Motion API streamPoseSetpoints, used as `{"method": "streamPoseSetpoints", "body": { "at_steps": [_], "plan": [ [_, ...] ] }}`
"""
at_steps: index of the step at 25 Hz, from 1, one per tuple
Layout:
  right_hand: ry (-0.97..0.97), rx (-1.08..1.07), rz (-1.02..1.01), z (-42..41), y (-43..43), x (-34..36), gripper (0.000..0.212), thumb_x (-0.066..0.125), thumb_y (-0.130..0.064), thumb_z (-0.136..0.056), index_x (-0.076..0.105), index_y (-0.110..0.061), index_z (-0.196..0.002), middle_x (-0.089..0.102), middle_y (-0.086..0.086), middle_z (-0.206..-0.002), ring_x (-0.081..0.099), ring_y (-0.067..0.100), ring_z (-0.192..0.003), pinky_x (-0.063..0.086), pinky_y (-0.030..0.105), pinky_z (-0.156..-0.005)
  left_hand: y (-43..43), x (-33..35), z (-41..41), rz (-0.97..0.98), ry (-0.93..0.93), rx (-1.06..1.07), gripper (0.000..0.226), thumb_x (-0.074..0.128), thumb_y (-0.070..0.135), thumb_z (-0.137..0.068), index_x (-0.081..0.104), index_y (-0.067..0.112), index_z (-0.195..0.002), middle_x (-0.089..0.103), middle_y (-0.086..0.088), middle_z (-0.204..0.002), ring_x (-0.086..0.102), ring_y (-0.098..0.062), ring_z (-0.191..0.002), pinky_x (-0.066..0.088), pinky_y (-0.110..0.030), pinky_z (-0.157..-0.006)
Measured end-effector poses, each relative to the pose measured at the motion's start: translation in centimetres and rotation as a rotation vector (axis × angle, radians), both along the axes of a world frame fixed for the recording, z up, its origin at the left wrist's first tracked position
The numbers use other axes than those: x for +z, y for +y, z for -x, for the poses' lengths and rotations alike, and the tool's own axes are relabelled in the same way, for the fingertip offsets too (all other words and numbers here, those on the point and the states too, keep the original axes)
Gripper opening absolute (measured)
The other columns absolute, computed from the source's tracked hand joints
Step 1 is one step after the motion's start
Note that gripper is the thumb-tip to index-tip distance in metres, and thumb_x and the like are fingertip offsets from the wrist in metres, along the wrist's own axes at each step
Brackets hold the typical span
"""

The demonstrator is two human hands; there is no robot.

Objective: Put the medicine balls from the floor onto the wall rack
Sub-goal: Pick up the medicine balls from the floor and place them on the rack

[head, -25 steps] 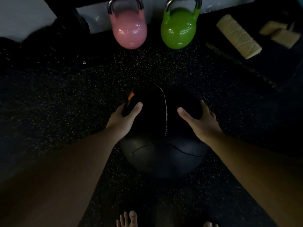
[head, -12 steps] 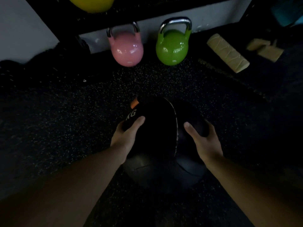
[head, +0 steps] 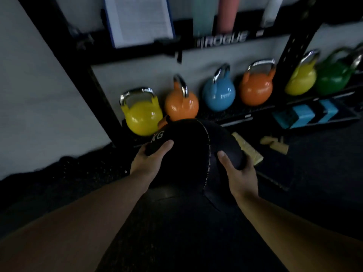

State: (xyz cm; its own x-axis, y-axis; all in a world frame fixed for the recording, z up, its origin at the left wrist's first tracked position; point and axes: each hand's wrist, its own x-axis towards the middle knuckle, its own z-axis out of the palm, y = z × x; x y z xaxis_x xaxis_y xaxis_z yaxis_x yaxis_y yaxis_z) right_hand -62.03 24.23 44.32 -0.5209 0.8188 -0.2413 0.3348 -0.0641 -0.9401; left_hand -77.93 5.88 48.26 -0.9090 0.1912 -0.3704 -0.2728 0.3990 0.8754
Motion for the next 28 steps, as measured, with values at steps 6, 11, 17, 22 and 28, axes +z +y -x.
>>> {"method": "streamPoseSetpoints", "body": {
  "at_steps": [6, 11, 17, 22, 28],
  "plan": [
    [0.235, -0.058, -0.141, 4.4, 1.9, 23.8, 0.124, 0.068, -0.103, -0.044, 0.047, -0.041, -0.15, 0.061, 0.002, -0.145, 0.06, 0.031, -0.133, 0.049, 0.054, -0.111, 0.8, 25.6, 3.7, -0.179, 0.181, -0.055, 0.074, 0.081, 0.077, -0.073, 0.063, 0.038, -0.132, 0.07, -0.002, -0.125, 0.068, -0.028, -0.103, 0.055, -0.043, -0.101],
    [0.445, -0.093, -0.275, 6.3, 2.3, 43.1, 0.115, 0.07, -0.097, -0.047, 0.058, -0.035, -0.143, 0.068, 0.0, -0.134, 0.066, 0.026, -0.122, 0.053, 0.048, -0.108, 1.1, 44.8, 5.6, -0.276, 0.348, -0.121, 0.108, 0.075, 0.089, -0.059, 0.058, 0.032, -0.149, 0.067, 0.0, -0.136, 0.065, -0.036, -0.127, 0.052, -0.046, -0.108],
    [0.578, -0.099, -0.409, 7.8, 3.9, 60.0, 0.134, 0.063, -0.106, -0.038, 0.048, -0.038, -0.152, 0.062, 0.004, -0.145, 0.06, 0.032, -0.134, 0.048, 0.05, -0.113, 2.4, 60.9, 5.8, -0.421, 0.562, -0.101, 0.112, 0.079, 0.091, -0.054, 0.064, 0.033, -0.149, 0.071, 0.0, -0.137, 0.067, -0.03, -0.126, 0.053, -0.046, -0.113],
    [0.671, -0.069, -0.462, 12.5, 9.5, 67.8, 0.135, 0.063, -0.105, -0.043, 0.039, -0.039, -0.158, 0.053, 0.006, -0.155, 0.053, 0.035, -0.14, 0.044, 0.053, -0.116, 7.8, 67.9, 9.9, -0.438, 0.637, -0.112, 0.112, 0.076, 0.086, -0.059, 0.056, 0.031, -0.155, 0.067, -0.006, -0.142, 0.066, -0.035, -0.127, 0.053, -0.052, -0.113],
    [0.715, 0.043, -0.413, 25.7, 19.6, 73.6, 0.131, 0.06, -0.107, -0.04, 0.04, -0.043, -0.153, 0.053, 0.006, -0.154, 0.053, 0.037, -0.139, 0.046, 0.055, -0.113, 17.1, 73.8, 21.6, -0.428, 0.751, 0.041, 0.123, 0.071, 0.103, -0.038, 0.07, 0.033, -0.14, 0.075, -0.001, -0.134, 0.072, -0.029, -0.12, 0.055, -0.047, -0.112]
  ]
}}
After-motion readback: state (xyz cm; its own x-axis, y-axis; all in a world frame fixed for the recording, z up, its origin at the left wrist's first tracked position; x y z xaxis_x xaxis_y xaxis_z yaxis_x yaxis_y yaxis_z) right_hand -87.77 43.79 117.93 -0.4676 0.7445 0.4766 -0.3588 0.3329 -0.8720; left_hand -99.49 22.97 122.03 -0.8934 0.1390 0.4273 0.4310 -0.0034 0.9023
